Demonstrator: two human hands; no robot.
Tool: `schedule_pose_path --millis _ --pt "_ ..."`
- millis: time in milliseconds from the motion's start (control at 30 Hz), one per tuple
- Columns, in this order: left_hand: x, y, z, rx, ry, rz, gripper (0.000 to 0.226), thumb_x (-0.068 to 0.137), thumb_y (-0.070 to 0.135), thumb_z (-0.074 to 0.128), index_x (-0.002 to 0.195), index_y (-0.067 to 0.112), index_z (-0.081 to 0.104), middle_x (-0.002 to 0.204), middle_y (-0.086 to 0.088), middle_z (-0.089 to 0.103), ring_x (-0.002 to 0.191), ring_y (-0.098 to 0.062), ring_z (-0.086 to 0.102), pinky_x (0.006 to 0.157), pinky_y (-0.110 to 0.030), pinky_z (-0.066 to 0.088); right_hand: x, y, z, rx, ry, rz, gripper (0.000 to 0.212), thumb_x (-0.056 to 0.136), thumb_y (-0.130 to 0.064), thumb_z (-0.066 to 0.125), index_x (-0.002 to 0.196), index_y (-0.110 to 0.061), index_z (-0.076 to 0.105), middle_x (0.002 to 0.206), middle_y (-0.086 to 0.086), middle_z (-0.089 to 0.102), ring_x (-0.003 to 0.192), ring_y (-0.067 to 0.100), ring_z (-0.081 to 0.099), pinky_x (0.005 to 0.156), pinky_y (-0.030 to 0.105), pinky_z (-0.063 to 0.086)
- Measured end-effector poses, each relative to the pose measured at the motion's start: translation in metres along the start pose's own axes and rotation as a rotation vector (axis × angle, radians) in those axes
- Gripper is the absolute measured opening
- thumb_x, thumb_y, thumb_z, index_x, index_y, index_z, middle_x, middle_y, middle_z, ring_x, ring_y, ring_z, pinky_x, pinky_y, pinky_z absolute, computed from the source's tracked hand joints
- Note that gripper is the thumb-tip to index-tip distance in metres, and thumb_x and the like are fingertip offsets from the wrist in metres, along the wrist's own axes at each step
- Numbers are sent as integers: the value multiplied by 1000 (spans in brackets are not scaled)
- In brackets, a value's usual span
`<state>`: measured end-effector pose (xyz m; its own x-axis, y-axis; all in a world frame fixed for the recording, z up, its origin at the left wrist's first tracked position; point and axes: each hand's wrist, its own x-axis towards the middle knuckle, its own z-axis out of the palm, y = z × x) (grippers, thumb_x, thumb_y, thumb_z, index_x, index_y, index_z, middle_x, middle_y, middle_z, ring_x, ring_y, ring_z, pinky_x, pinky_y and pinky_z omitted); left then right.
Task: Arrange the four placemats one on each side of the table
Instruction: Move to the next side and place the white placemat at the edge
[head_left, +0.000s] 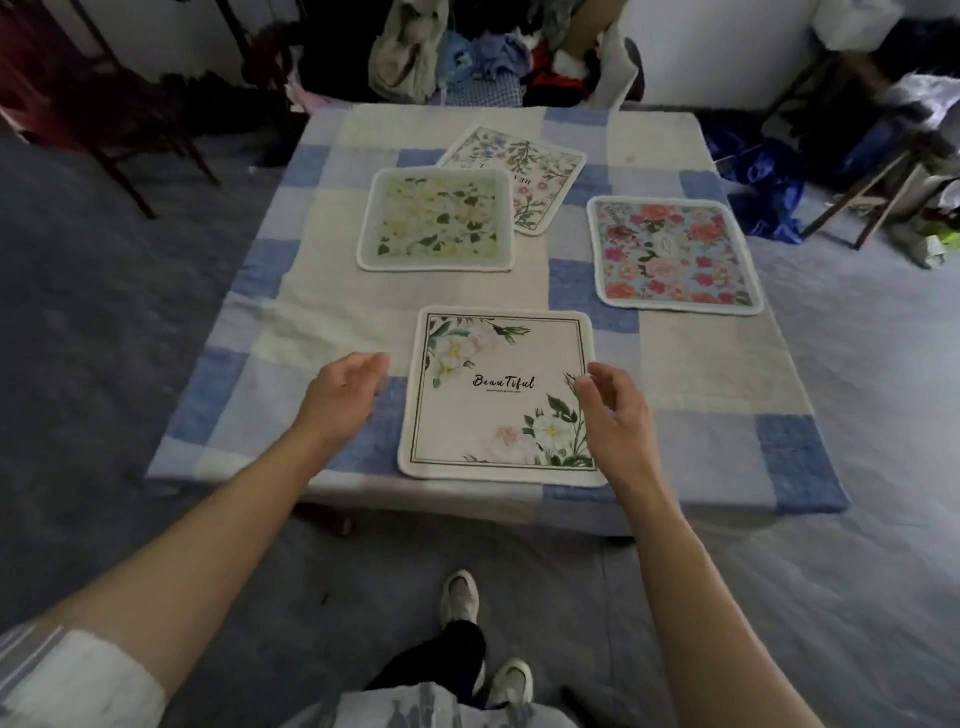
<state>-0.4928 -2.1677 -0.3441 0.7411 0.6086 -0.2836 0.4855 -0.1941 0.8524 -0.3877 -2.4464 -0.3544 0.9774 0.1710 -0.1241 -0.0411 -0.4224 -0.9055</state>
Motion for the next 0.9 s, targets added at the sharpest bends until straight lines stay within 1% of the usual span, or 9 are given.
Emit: schedule_pose_path --millis 200,233,333,400,500,567,667,767,900 --pt "-18 10 -23 -64 -40 61 24 96 45 52 92 26 66 106 -13 69 96 -26 66 85 -47 58 -40 -22 14 -16 12 -33 41 96 -42 52 130 -19 56 122 -1 64 110 15 60 94 35 50" --pt "-16 10 -28 -73 -55 75 24 96 45 51 92 26 65 108 -15 69 94 -26 66 85 -48 58 -44 -26 19 -16 26 -35 41 96 -41 52 130 -18 56 123 0 64 111 15 60 93 34 50" --pt "-1 7 -47 -88 -113 114 26 96 46 50 97 25 66 110 -15 68 93 -28 65 88 -53 56 -54 -39 40 -26 88 -32 38 96 -41 52 129 -21 57 120 -4 63 109 11 59 81 18 46" --pt "15 0 -64 -83 -159 149 30 95 49 49 101 24 66 109 -11 68 99 -29 66 87 -49 57 -60 -46 62 -47 140 -16 37 96 -42 52 128 -24 57 117 -9 61 104 4 57 82 17 41" --pt "45 -16 -93 -81 -226 201 35 90 55 47 101 27 66 104 -4 69 99 -23 66 85 -45 57 -74 -63 105 -69 213 33 35 95 -43 53 126 -27 57 106 -20 58 95 -11 54 76 6 35" --pt "65 -24 -113 -51 -286 234 30 91 54 47 92 31 65 101 -2 69 96 -22 66 86 -48 56 -83 -75 138 -44 257 69 34 95 -42 53 125 -26 57 100 -28 54 94 -16 52 75 5 35" --pt "83 -33 -137 -38 -347 271 25 95 49 48 84 33 63 99 -1 69 98 -25 65 88 -50 54 -101 -96 182 -37 291 110 32 96 -41 53 124 -26 58 98 -29 54 91 -22 51 74 6 37" --pt "93 -33 -156 -72 -405 247 23 96 44 49 87 30 65 104 -9 69 101 -29 65 85 -49 55 -109 -114 213 -19 295 141 35 96 -40 54 126 -24 58 100 -24 55 95 -14 52 84 14 42" --pt "121 -30 -173 -83 -452 245 20 98 40 49 91 30 65 107 -6 69 103 -25 64 84 -46 55 -97 -126 237 50 295 130 40 96 -44 51 130 -24 55 109 -19 58 100 -10 52 76 7 39"
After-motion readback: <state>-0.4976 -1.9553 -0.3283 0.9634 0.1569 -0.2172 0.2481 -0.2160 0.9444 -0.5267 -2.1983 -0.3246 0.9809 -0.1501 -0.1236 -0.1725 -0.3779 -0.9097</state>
